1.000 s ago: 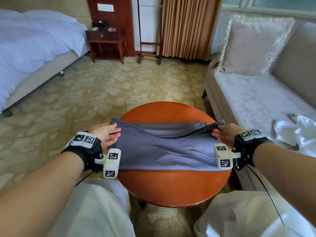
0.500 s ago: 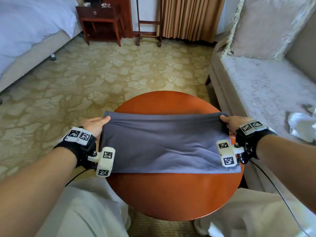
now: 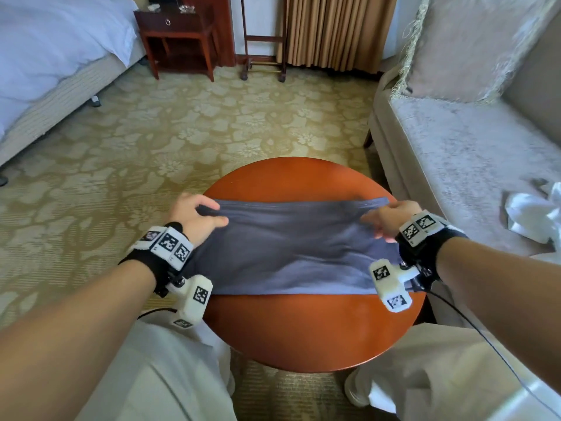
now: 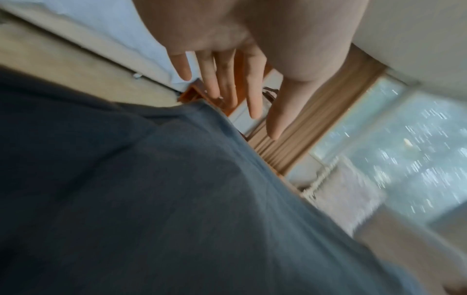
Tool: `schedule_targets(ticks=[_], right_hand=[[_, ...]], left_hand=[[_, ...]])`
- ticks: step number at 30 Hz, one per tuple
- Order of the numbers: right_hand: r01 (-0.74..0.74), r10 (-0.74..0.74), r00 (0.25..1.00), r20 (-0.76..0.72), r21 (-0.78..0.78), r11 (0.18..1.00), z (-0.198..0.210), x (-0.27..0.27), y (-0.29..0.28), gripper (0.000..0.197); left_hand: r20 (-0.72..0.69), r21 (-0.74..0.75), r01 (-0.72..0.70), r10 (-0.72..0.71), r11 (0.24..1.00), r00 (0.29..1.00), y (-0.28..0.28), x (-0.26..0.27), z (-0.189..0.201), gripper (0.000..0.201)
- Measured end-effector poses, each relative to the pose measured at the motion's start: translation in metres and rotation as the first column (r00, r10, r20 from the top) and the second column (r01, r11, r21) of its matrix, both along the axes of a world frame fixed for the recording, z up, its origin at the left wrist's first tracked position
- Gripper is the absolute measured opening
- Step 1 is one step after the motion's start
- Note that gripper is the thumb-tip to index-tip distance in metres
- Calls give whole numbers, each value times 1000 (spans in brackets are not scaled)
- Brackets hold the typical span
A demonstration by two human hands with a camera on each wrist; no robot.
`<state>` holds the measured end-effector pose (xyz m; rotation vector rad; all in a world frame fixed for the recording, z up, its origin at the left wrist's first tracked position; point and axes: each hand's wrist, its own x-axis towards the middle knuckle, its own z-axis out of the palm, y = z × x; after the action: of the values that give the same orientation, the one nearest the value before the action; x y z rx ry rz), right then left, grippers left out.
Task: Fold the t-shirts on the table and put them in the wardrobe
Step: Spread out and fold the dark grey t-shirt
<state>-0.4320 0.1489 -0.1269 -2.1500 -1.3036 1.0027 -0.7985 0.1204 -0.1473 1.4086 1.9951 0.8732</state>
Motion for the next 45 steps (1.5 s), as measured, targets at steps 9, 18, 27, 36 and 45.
schedule_targets(ticks=[9, 18, 27, 36, 45], right_hand=[[-339, 474, 706, 526, -337, 878, -18, -36, -51, 110], [-233, 312, 614, 725, -211, 949, -12, -49, -29, 77], [-367, 446, 745, 495, -254, 895, -8, -115, -49, 102], [-374, 510, 661, 550, -348, 860, -7, -90, -48, 109], [-124, 283, 821, 495, -329, 936, 1, -67, -109, 100]], left_hand=[[-359, -446, 362, -534, 819, 765, -19, 27, -11, 101], [-452, -564, 187, -490, 804, 745, -18, 40, 12, 96], [-487, -455, 109, -350, 884, 800, -23, 29, 19, 67], [-312, -524, 83, -282, 847, 907, -51, 41, 11, 81], [43, -589, 150, -154, 794, 987, -88, 87, 6, 65]])
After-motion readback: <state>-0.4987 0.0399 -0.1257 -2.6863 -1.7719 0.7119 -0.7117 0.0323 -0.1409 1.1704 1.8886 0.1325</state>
